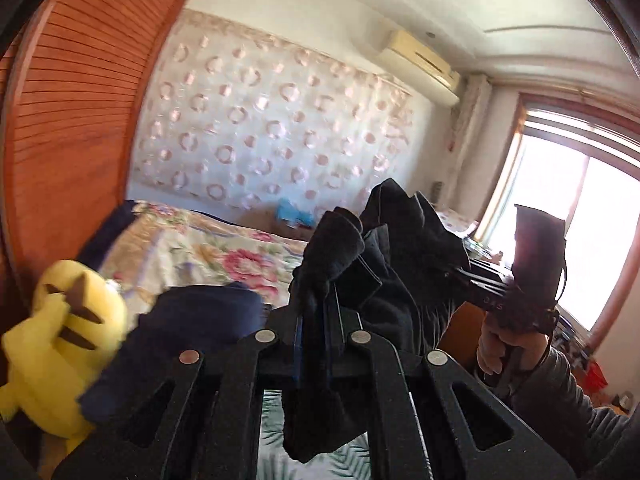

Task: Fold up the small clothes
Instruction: 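Carry the shirt with both grippers onto the clothes stack and release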

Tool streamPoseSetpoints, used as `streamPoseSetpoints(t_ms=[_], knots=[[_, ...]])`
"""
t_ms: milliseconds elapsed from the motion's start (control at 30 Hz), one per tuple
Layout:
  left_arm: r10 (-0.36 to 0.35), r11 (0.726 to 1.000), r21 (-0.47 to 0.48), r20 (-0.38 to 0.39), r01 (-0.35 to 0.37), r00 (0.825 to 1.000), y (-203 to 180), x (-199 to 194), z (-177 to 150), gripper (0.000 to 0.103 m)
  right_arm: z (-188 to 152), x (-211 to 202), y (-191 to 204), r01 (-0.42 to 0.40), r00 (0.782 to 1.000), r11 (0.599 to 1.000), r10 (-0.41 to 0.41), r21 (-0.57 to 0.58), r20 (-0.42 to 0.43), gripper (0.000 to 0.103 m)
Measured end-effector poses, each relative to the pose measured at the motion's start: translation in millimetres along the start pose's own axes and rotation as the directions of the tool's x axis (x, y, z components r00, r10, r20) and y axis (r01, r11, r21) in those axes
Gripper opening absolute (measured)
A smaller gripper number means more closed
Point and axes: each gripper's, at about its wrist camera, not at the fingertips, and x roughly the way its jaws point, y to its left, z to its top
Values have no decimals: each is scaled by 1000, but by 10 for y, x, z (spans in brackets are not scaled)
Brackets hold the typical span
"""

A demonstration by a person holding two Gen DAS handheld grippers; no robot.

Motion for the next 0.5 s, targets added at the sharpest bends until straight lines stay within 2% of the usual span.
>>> streamPoseSetpoints(t_ms=[133,267,333,367,433,467,500], knots=[[98,993,-59,-12,-99,995,437,-81,-125,8,288,613,224,-107,993,992,104,-61,-46,19],[192,964,-165,-113,-209,975,1033,113,-500,8,312,1419,394,-173,978,976,153,-133,-145,19],[209,949,-202,-168,-241,963,1249,220,-713,7,241,1847,468,-201,962,970,170,-135,-211,20],[212,944,-214,-191,-251,958,1323,279,-793,7,189,2056,499,-197,957,971,160,-135,-242,21],[223,939,-219,-205,-266,953,1378,333,-880,7,123,2400,527,-136,950,983,93,-126,-299,22],[231,936,-219,-206,-274,951,1407,356,-907,7,134,2496,501,-107,947,989,70,-103,-313,25],[231,936,-220,-205,-275,951,1437,344,-913,7,175,2540,460,-84,948,994,57,-74,-314,34]])
